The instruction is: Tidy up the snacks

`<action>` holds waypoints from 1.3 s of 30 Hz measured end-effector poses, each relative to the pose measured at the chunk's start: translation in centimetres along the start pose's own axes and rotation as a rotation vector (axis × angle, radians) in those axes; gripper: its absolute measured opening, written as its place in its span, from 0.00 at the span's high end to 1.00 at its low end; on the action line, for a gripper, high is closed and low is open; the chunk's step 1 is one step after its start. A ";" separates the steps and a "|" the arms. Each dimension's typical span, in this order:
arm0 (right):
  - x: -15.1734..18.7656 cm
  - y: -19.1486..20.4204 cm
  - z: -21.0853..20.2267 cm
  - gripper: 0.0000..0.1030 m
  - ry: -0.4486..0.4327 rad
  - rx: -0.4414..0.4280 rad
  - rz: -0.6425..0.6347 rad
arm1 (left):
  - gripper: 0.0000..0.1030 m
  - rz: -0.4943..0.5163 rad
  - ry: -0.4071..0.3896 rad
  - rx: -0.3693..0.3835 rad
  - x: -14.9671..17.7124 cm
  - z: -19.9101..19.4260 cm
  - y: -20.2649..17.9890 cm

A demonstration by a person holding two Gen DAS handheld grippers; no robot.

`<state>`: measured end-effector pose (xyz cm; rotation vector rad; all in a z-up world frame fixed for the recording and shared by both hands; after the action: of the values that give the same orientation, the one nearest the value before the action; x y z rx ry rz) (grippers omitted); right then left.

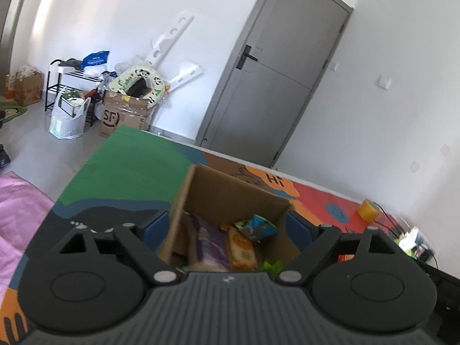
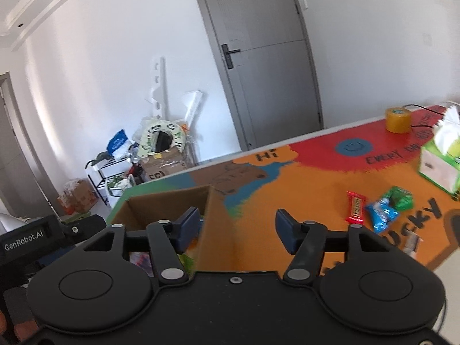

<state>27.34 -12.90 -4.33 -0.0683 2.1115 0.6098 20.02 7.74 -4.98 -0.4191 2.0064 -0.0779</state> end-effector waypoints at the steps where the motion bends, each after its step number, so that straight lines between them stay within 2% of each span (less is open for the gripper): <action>1: 0.1 -0.4 -0.2 0.41 0.004 0.001 0.007 | 0.15 0.005 0.004 0.003 0.2 0.1 -0.4; 9: 0.5 -3.8 -1.9 0.27 0.014 0.015 0.049 | 0.11 0.071 0.044 0.023 1.6 0.2 -3.8; 24: 0.0 -11.1 -5.1 0.15 0.007 0.073 0.142 | 0.08 0.201 0.135 0.124 4.5 0.8 -11.0; 37: -0.6 -16.7 -6.4 0.14 -0.014 0.141 0.199 | 0.08 0.255 0.139 0.174 5.6 1.8 -15.5; 39: -0.6 -17.4 -6.1 0.17 -0.010 0.153 0.206 | 0.08 0.249 0.149 0.186 5.8 2.2 -16.1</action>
<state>27.73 -31.00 -7.93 0.2404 2.1643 0.5647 23.81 -8.95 -7.17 -0.0448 2.1601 -0.1426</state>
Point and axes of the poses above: each gripper's, at about its wrist camera, not at the fingertips, and z roughly the way its jaws point, y to its left, x to its underside, the point moved 8 cm from there along z, roughly the way its jaws point, and after that the axes turned 10 degrees about z, right-handed, at the moved point
